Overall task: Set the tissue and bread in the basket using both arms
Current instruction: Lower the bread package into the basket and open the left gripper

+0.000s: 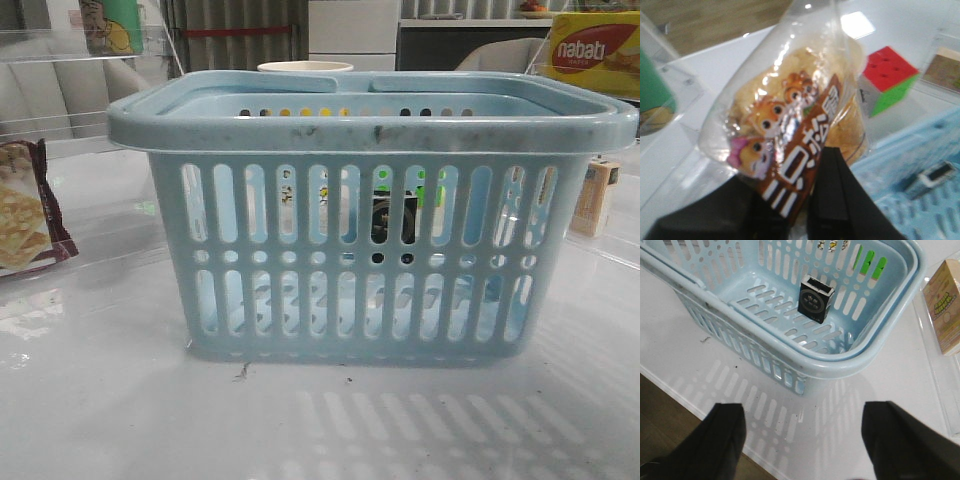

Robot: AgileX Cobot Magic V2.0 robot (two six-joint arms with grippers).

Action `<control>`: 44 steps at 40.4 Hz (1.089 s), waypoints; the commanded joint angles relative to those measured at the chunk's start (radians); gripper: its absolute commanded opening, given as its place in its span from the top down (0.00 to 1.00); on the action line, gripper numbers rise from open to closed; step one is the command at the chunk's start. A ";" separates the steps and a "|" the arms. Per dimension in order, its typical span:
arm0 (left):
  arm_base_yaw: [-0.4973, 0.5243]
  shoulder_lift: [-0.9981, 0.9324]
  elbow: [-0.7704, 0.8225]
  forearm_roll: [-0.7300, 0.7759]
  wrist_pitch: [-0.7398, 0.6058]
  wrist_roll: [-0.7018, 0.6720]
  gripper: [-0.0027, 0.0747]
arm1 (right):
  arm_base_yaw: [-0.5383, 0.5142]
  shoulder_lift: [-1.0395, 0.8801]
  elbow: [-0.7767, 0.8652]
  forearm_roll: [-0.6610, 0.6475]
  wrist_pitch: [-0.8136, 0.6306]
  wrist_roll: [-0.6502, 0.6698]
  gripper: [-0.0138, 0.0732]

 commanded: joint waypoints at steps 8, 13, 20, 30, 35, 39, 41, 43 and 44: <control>-0.200 -0.138 0.216 -0.045 -0.127 0.039 0.85 | 0.002 -0.006 -0.024 -0.008 -0.065 -0.005 0.17; -0.268 -0.088 0.263 -0.045 -0.154 0.051 0.78 | 0.002 -0.006 -0.024 -0.008 -0.065 -0.005 0.17; -0.293 -0.058 0.258 -0.045 -0.177 0.058 0.34 | 0.002 -0.006 -0.024 -0.008 -0.065 -0.005 0.17; -0.242 -0.188 0.260 -0.023 -0.056 0.058 0.31 | 0.002 -0.006 -0.024 -0.008 -0.065 -0.005 0.17; -0.230 -0.292 0.319 -0.021 -0.026 0.058 0.36 | 0.002 -0.006 -0.024 -0.008 -0.065 -0.005 0.17; -0.229 -0.397 0.402 0.016 -0.024 0.008 0.38 | 0.002 -0.006 -0.024 -0.008 -0.065 -0.005 0.17; -0.229 -0.447 0.445 0.045 -0.024 -0.020 0.38 | 0.002 -0.006 -0.024 -0.008 -0.065 -0.005 0.17; -0.229 -0.495 0.488 0.076 -0.026 -0.051 0.38 | 0.002 -0.006 -0.024 -0.008 -0.065 -0.005 0.17; -0.229 -0.516 0.506 0.092 -0.026 -0.071 0.38 | 0.002 -0.006 -0.024 -0.008 -0.065 -0.005 0.17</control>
